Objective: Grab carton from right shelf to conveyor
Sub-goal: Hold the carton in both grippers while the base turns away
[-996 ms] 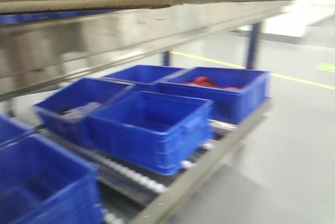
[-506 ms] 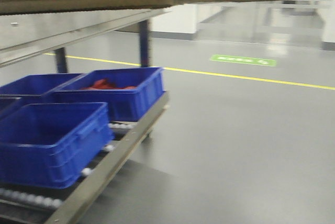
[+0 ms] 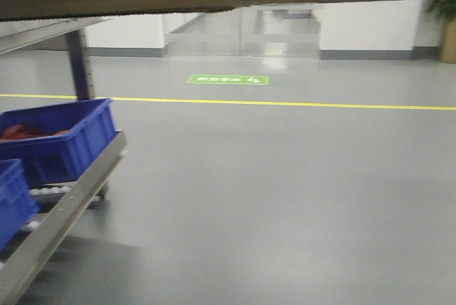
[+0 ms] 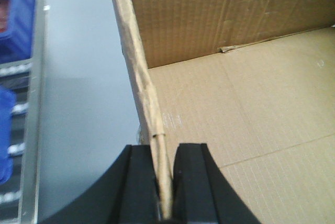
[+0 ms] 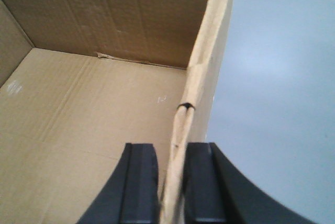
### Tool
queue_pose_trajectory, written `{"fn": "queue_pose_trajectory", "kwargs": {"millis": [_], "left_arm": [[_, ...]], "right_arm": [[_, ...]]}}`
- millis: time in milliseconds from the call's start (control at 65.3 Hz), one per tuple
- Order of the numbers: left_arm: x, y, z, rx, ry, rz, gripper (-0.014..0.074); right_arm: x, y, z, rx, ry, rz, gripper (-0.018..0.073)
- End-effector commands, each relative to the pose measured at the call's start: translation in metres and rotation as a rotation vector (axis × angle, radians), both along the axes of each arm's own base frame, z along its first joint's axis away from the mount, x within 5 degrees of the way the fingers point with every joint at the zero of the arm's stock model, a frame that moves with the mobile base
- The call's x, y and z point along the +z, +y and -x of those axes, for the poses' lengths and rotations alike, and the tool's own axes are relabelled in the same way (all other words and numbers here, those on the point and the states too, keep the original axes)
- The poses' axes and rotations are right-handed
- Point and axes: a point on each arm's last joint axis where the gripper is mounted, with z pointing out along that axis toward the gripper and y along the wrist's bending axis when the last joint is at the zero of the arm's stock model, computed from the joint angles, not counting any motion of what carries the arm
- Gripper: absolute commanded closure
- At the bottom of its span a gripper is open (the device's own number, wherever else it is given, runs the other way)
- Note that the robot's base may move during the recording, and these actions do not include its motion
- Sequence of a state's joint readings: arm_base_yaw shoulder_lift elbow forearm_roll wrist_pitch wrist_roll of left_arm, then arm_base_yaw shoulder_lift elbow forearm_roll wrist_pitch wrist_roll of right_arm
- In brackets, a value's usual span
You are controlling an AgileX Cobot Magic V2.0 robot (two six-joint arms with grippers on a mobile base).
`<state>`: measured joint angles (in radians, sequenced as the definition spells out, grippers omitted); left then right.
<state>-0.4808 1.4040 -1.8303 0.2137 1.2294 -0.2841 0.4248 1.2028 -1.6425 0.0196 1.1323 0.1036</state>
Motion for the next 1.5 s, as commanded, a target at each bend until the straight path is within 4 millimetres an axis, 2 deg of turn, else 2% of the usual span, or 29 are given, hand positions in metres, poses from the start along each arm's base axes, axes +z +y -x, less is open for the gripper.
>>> {"fn": "queue_pose_trajectory", "kwargs": {"millis": [0, 1486], "left_arm": [[0.0055, -0.0001, 0.0027, -0.014, -0.04, 0.007, 0.0613], [0.0061, 0.0037, 0.0012, 0.007, -0.054, -0.021, 0.0613]], "right_arm": [[0.0066, -0.0012, 0.0018, 0.008, -0.058, -0.013, 0.0629], [0.0068, -0.001, 0.0014, 0.008, -0.062, -0.014, 0.0629]]}}
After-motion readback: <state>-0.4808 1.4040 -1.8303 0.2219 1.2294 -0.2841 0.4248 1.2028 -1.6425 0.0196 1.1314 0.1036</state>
